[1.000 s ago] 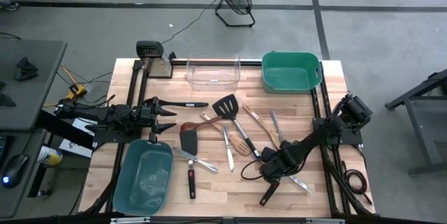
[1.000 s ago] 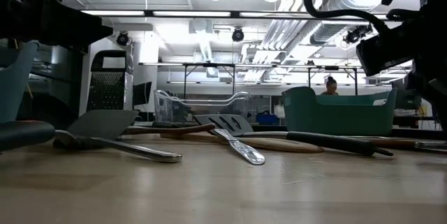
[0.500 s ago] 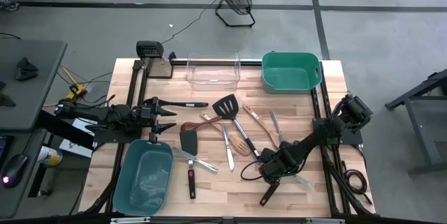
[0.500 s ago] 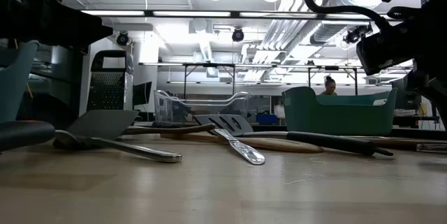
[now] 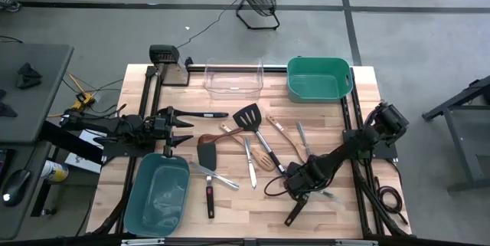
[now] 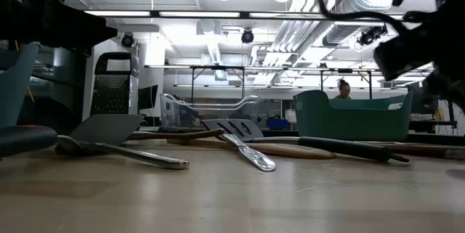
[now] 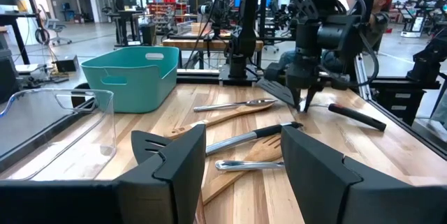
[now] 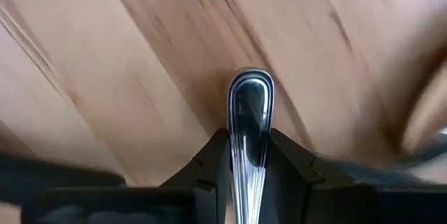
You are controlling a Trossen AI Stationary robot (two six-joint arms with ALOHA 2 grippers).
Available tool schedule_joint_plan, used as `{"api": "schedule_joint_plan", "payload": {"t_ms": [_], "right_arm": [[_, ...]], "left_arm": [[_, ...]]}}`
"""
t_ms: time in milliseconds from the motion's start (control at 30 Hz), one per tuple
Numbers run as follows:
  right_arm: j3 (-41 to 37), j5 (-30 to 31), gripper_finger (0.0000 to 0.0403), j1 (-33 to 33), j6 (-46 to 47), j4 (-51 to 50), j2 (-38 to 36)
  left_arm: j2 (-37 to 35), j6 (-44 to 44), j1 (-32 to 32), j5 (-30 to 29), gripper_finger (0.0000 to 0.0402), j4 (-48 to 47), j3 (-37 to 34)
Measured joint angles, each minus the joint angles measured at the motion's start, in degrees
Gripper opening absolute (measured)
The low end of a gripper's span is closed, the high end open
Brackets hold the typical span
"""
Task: Pick & Place Kitchen Items
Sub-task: Put the dinner knife into the green bin
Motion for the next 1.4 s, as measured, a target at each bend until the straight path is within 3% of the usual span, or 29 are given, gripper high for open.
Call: {"api": "schedule_joint_plan", "payload": {"t_ms": [367, 767, 1033, 1400], "right_arm": [[0.11, 0.64, 0.0067, -1.36, -1.10, 0.03, -9.50], [2.34, 9.77, 0.0067, -8.01, -5.20, -2.71, -26.79], [13.88, 17.35, 0.0067, -15.78, -13.01, -15.04, -28.32], [18.55, 19.27, 0.0067, -32.48, -34.14, -16.62, -28.30]], "left_arm": [[0.00, 0.02, 0.00, 0.00, 0.0184, -0.02, 0.00], [0.01, 0.00, -0.01, 0.00, 0.0184, -0.02, 0.00], [0.00, 0.00, 0.00, 0.02, 0.0184, -0.02, 0.00], [0.02, 0.00, 0.01, 0.00, 0.0184, -0.02, 0.00]]}}
